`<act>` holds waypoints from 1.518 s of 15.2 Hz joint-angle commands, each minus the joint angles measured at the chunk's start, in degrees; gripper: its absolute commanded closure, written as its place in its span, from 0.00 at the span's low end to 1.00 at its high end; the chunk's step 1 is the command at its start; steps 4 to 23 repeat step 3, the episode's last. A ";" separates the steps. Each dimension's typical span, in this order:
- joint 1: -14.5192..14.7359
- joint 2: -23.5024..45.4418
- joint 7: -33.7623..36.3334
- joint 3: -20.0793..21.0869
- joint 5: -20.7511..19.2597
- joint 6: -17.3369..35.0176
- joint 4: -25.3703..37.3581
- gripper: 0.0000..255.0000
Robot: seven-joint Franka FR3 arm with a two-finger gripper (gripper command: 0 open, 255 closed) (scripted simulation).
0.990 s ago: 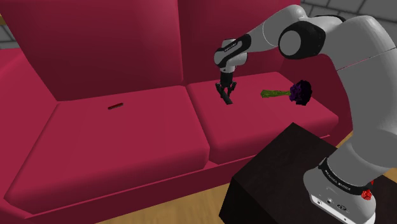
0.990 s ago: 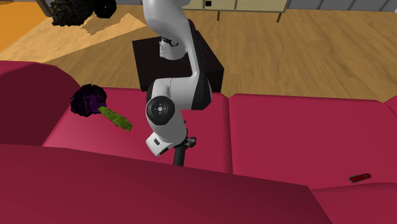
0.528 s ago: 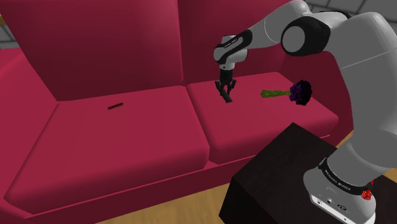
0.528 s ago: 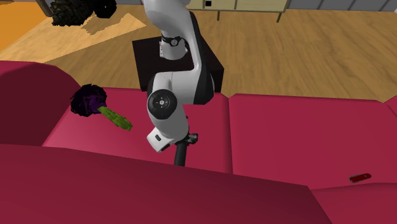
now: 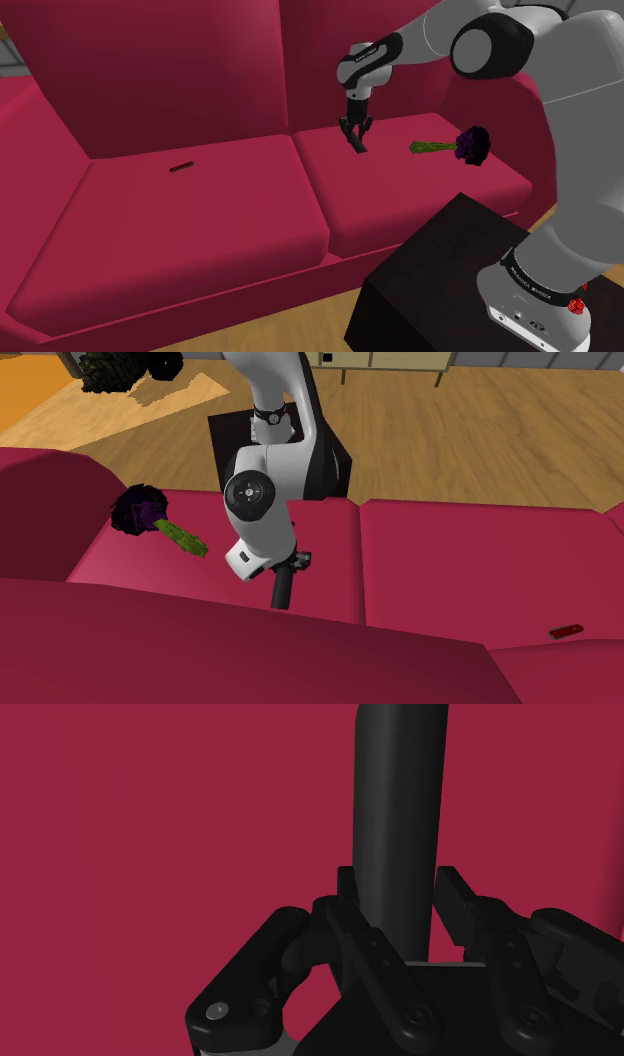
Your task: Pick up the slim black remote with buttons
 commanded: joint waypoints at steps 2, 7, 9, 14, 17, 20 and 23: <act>0.00 -1.09 0.08 -0.07 -0.10 -1.23 0.15 1.00; 0.00 -1.08 0.08 -0.07 -0.10 -1.24 0.16 1.00; 0.00 -1.08 0.08 -0.07 -0.10 -1.24 0.16 1.00; 0.00 -1.08 0.08 -0.07 -0.10 -1.24 0.16 1.00; 0.00 -1.08 0.08 -0.07 -0.10 -1.24 0.16 1.00; 0.00 -1.08 0.08 -0.07 -0.10 -1.24 0.16 1.00; 0.00 -1.08 0.08 -0.07 -0.10 -1.24 0.16 1.00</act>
